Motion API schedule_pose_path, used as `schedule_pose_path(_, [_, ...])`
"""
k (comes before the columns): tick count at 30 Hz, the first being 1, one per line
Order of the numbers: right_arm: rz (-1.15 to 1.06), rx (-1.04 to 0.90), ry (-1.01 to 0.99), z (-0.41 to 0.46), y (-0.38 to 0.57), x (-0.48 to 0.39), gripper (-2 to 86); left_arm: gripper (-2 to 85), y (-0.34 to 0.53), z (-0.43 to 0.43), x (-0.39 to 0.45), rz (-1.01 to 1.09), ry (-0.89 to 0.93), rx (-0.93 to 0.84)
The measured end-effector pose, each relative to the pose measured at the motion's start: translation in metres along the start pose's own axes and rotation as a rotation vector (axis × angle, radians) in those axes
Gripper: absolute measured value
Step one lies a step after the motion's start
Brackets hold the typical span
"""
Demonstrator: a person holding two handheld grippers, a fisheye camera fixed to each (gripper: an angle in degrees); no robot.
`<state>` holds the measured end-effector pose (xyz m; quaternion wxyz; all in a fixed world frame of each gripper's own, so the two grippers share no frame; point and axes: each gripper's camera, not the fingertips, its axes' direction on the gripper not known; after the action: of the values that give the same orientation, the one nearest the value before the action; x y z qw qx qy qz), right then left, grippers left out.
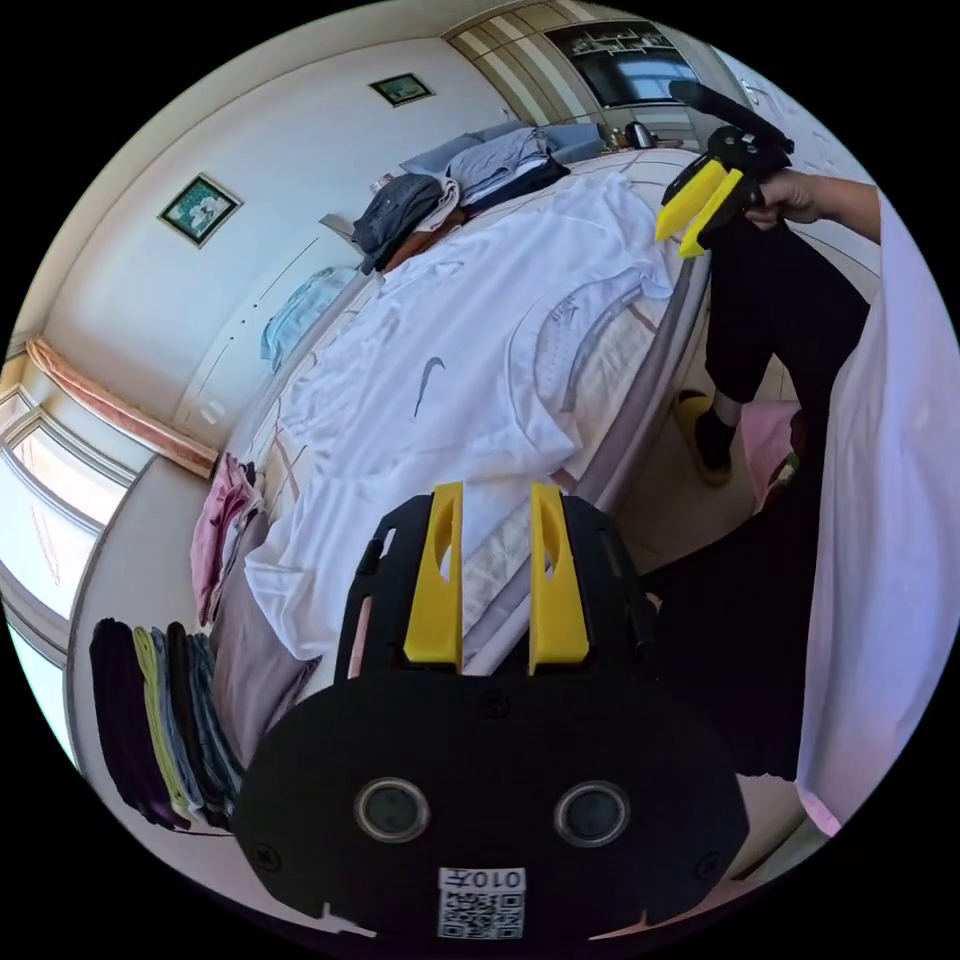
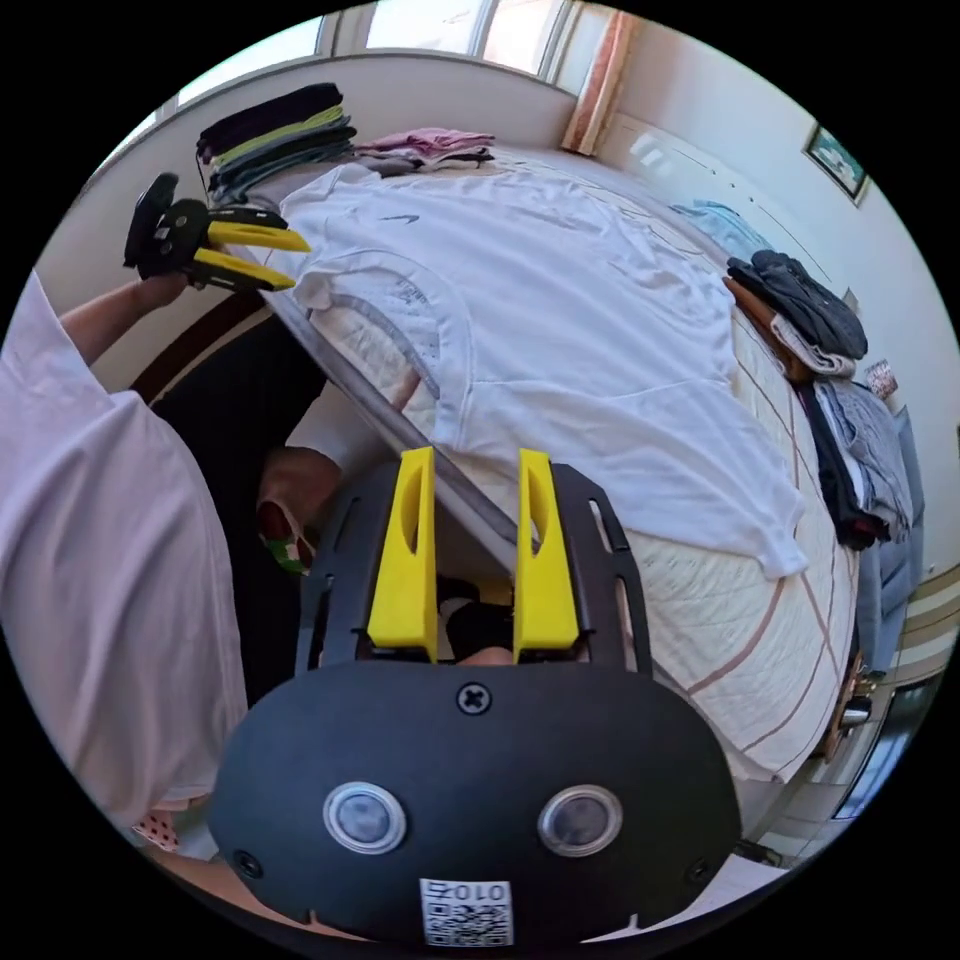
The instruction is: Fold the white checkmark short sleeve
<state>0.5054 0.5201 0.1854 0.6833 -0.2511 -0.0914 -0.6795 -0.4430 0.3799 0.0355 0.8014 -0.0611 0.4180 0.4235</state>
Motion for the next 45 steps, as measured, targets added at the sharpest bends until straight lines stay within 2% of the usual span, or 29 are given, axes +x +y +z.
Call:
schedule_pose_path(8, [-0.239, -0.030, 0.321, 0.031, -0.029, -0.035, 8.2, 4.1, -0.026, 0.017, -0.015, 0.033, -0.011, -0.020])
schedule_pose_path(10, [-0.212, 0.007, 0.332, 0.030, -0.031, -0.031, 5.7, 1.9, -0.032, 0.018, -0.033, -0.016, 0.023, -0.025])
schedule_pose_path(15, [-0.124, 0.044, 0.126, 0.012, -0.037, 0.002, 3.3, 0.1, -0.047, 0.010, -0.067, -0.052, 0.112, -0.040])
schedule_pose_path(20, [-0.127, 0.020, -0.053, 0.015, -0.033, 0.027, 3.0, -0.2, -0.062, 0.005, -0.086, 0.055, 0.191, -0.098])
schedule_pose_path(27, [-0.158, -0.057, -0.038, 0.058, -0.047, 0.040, 3.2, 0.1, -0.086, 0.021, -0.122, 0.095, 0.207, -0.146])
schedule_pose_path(30, [-0.118, -0.030, -0.131, 0.066, -0.048, 0.059, 4.0, 0.7, -0.091, 0.032, -0.151, 0.010, 0.272, -0.136])
schedule_pose_path(32, [-0.092, 0.022, -0.303, 0.065, -0.043, 0.081, 5.5, 1.6, -0.089, 0.032, -0.176, -0.083, 0.385, -0.088])
schedule_pose_path(34, [-0.074, 0.048, -0.418, 0.062, -0.041, 0.098, 7.3, 2.3, -0.081, 0.029, -0.212, -0.208, 0.585, 0.014])
schedule_pose_path(36, [-0.051, 0.098, -0.467, 0.055, -0.045, 0.120, 8.3, 2.4, -0.078, 0.017, -0.243, -0.297, 0.636, 0.119])
schedule_pose_path(38, [-0.030, 0.236, -0.391, 0.040, -0.061, 0.161, 8.1, 2.5, -0.088, 0.001, -0.284, -0.376, 0.538, 0.179])
schedule_pose_path(40, [-0.016, 0.319, -0.242, 0.037, -0.086, 0.200, 7.5, 3.3, -0.117, -0.003, -0.355, -0.480, 0.266, 0.108])
schedule_pose_path(42, [0.007, 0.377, -0.095, 0.042, -0.121, 0.243, 7.4, 4.4, -0.141, 0.007, -0.418, -0.583, 0.146, 0.120])
schedule_pose_path(45, [0.079, 0.425, -0.006, 0.066, -0.195, 0.320, 7.3, 5.6, -0.184, 0.054, -0.523, -0.702, 0.129, 0.147])
